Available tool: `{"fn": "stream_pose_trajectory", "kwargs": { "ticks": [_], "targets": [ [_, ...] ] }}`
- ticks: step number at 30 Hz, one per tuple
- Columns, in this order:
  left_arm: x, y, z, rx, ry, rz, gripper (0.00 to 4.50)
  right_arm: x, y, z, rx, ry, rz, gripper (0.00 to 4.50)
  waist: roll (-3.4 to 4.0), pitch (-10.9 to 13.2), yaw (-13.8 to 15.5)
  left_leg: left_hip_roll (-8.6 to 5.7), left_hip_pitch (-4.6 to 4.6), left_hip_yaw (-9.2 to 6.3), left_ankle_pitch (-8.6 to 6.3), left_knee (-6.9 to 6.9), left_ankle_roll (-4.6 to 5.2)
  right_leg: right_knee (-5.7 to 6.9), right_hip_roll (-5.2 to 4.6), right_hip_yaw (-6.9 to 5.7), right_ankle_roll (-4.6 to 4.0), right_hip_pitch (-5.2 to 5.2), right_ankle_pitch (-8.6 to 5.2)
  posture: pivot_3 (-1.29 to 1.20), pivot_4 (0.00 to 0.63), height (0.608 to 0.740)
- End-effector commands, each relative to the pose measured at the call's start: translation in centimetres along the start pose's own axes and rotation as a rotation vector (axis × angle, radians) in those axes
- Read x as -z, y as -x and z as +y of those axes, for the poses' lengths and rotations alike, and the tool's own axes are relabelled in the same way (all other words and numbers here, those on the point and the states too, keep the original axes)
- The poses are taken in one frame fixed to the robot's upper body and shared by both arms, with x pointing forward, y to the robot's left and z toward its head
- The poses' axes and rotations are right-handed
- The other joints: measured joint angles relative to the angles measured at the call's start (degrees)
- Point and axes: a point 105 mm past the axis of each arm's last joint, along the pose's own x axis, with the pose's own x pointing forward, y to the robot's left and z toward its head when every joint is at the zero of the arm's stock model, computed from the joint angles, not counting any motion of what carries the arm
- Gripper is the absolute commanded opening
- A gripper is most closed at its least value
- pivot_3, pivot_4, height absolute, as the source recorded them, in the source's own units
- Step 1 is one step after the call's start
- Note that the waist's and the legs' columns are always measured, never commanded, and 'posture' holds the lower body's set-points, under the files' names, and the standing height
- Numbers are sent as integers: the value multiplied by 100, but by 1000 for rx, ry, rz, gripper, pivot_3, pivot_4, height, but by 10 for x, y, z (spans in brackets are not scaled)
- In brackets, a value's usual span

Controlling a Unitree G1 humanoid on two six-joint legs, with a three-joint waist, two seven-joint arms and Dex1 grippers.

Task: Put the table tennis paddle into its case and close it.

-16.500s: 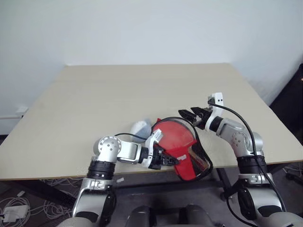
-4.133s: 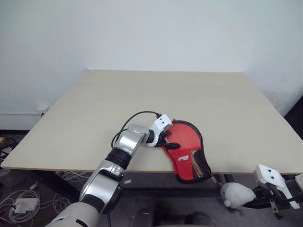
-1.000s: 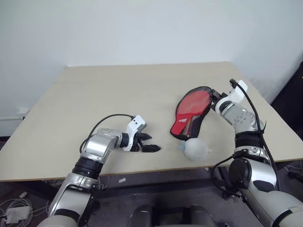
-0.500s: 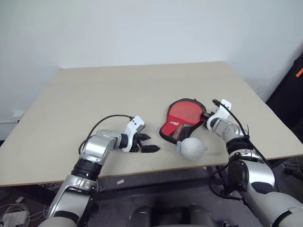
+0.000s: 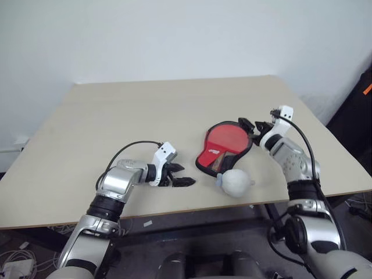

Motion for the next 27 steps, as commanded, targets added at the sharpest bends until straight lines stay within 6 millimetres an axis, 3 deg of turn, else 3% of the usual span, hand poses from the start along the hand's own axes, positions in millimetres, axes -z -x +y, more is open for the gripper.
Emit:
{"fn": "stream_pose_trajectory", "kwargs": {
  "ticks": [1, 3, 6, 11, 22, 27],
  "targets": [
    [-14, 14, 22, -107, -44, -80, 4500, 3, 21, 5, -101, 134, 64, 4481, 0, 0, 9, -2, -1, -1, -1, 0, 1, -1, -2, 0, -3, 0, -2, 0, 0, 740],
    [-11, 18, 31, -145, -46, -74, 4500, 15, 28, -1, -108, 179, 125, 4481, 0, 0, -5, -5, -2, 2, -2, 1, 4, -3, -5, 1, -8, -1, -5, 0, 0, 740],
    [-4, 23, 43, -187, -44, -57, 4500, 25, 24, -5, -90, 229, 187, 4481, -1, 0, -13, -2, 0, 4, -15, 1, 26, -1, -4, 1, -10, -3, -5, 0, 0, 740],
    [4, 14, 47, -243, -2, -82, 4500, 39, 20, 1, -125, 276, 234, 4481, -1, 0, 4, 2, 1, 2, -6, 1, 9, 1, 9, -1, -12, -4, -1, 0, 0, 740],
    [4, -7, 42, -239, 0, -49, 4500, 39, 16, 3, -102, 241, 201, 4481, -3, -2, 130, 0, 5, -3, -7, 15, 14, 2, 3, -2, -16, 3, 1, 0, 0, 740],
    [-4, -7, 37, -219, -14, -77, 4500, 34, 19, -8, -51, 215, 174, 4481, -3, -2, 147, 0, 5, -2, -9, 18, 17, 2, 2, -2, -18, 3, 3, 0, 0, 740]
  ]
}}
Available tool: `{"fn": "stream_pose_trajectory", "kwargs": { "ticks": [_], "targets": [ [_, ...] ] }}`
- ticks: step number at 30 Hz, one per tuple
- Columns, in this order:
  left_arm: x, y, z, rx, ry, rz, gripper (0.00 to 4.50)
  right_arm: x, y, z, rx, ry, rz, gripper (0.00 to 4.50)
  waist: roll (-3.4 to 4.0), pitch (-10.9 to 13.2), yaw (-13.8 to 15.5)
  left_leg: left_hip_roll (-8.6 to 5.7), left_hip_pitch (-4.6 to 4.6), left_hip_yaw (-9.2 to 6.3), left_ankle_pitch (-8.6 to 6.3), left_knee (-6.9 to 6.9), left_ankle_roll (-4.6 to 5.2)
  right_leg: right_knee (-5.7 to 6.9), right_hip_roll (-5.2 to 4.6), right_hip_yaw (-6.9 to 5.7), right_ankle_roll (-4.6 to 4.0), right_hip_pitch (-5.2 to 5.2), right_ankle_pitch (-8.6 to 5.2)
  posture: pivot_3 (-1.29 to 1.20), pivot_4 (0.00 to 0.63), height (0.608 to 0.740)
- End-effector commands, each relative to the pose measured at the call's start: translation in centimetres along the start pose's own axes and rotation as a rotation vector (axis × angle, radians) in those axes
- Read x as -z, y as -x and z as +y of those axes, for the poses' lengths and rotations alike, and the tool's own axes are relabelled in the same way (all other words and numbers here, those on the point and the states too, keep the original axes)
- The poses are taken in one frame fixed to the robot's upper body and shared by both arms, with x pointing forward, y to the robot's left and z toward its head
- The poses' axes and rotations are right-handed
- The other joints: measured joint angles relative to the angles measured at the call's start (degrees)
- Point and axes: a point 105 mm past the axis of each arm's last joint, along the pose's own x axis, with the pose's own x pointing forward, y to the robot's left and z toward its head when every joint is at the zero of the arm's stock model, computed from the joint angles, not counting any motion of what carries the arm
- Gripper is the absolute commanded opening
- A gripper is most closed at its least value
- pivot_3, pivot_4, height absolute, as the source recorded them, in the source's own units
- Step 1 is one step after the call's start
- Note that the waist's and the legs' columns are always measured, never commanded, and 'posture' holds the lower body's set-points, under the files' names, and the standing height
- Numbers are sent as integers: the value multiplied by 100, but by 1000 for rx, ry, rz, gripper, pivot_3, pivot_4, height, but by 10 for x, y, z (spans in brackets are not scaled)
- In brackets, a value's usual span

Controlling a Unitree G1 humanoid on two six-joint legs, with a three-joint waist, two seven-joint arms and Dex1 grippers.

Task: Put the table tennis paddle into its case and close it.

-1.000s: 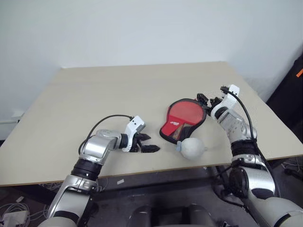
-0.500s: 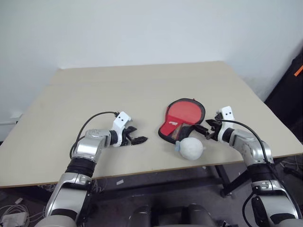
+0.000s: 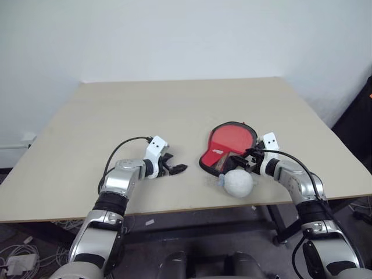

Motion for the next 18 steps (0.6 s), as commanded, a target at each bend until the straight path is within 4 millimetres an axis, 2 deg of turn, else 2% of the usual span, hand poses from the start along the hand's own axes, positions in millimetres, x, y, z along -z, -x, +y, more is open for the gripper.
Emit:
{"fn": "stream_pose_trajectory", "kwargs": {
  "ticks": [1, 5, 10, 15, 18],
  "targets": [
    [-6, 1, -2, 12, -9, -6, 4500, -19, 6, -10, 49, 7, -76, 4481, 0, 0, -2, 0, 0, 0, 0, 0, 0, 0, 0, 0, 0, 0, 0, 0, 0, 740],
    [-4, -5, -9, 19, -3, 1, 4500, -17, 14, -21, 92, -16, -90, 4481, 0, 0, 0, 2, -1, 0, 0, -1, 0, 1, 0, -1, 1, 1, 0, 0, 0, 740],
    [-10, -6, -14, 40, -3, -2, 4500, -27, 21, -37, 163, -102, -143, 4481, 0, 0, 4, 0, -1, -1, 0, -1, 0, 0, 0, -1, 1, 3, 0, 0, 0, 740],
    [-17, -8, -14, 70, -21, -4, 4500, -34, 22, -31, 140, -94, -171, 4481, 0, 0, -3, -1, -2, 3, 0, -1, -1, 1, 2, 0, 1, 2, 0, 0, 0, 740],
    [-13, -12, -11, 58, -56, 21, 4500, -31, 20, -24, 128, -83, -161, 4481, 0, 0, 2, -2, -2, 2, 0, -1, 1, 0, 2, -1, 1, 4, 0, 0, 0, 740]
  ]
}}
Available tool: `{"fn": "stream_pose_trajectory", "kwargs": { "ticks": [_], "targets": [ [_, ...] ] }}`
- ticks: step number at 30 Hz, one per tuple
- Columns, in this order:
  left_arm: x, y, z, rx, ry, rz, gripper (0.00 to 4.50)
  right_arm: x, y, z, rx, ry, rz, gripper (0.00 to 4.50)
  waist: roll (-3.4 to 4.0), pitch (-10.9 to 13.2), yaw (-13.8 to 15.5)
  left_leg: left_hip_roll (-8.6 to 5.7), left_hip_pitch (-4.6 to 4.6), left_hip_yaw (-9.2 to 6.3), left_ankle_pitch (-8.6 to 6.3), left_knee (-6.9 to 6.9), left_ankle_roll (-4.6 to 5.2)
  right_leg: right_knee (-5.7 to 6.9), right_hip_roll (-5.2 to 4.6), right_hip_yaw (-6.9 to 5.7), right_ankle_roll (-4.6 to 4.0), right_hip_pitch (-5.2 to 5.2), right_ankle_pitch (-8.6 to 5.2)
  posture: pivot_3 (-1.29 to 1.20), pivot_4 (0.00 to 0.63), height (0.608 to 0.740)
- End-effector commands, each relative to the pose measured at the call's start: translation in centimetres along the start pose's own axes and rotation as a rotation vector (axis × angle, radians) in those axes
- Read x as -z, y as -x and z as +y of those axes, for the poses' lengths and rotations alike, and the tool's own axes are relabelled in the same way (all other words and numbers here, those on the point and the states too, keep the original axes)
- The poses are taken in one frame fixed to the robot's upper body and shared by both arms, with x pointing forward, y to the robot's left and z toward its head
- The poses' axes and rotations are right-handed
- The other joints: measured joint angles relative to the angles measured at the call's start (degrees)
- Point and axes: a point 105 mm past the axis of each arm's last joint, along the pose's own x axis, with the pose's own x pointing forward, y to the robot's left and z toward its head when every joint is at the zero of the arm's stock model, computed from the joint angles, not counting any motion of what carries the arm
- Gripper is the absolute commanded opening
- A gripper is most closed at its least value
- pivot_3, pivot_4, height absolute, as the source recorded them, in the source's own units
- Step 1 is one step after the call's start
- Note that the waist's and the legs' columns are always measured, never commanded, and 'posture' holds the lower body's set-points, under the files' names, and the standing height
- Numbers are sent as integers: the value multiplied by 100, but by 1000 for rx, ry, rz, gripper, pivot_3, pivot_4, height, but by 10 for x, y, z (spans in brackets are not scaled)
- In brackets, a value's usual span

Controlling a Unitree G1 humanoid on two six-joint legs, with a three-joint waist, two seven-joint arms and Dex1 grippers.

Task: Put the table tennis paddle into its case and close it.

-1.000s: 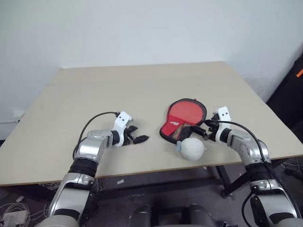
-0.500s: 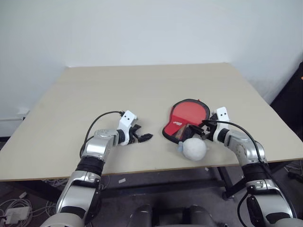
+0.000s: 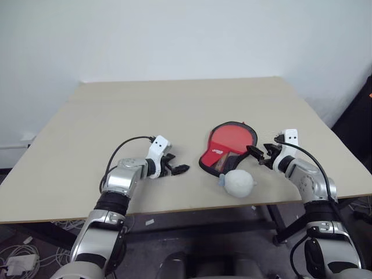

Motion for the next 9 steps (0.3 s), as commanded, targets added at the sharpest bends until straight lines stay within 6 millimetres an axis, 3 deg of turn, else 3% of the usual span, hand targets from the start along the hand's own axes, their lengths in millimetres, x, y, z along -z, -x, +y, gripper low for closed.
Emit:
{"fn": "stream_pose_trajectory", "kwargs": {
  "ticks": [1, 9],
  "targets": [
    [-8, -8, -3, 21, -40, -8, 4500, -16, 1, 11, -35, 35, -53, 4481, 0, 0, 6, 1, 0, -1, -6, 0, 9, 0, 0, 0, 0, 1, 0, 0, 0, 740],
    [-13, -13, -5, 43, -26, -29, 4500, -19, 5, 6, -10, 18, -64, 4481, 0, 0, 14, 0, 0, -4, -7, 2, 16, 0, -3, 0, -1, 2, -1, 0, 0, 740]
  ]
}}
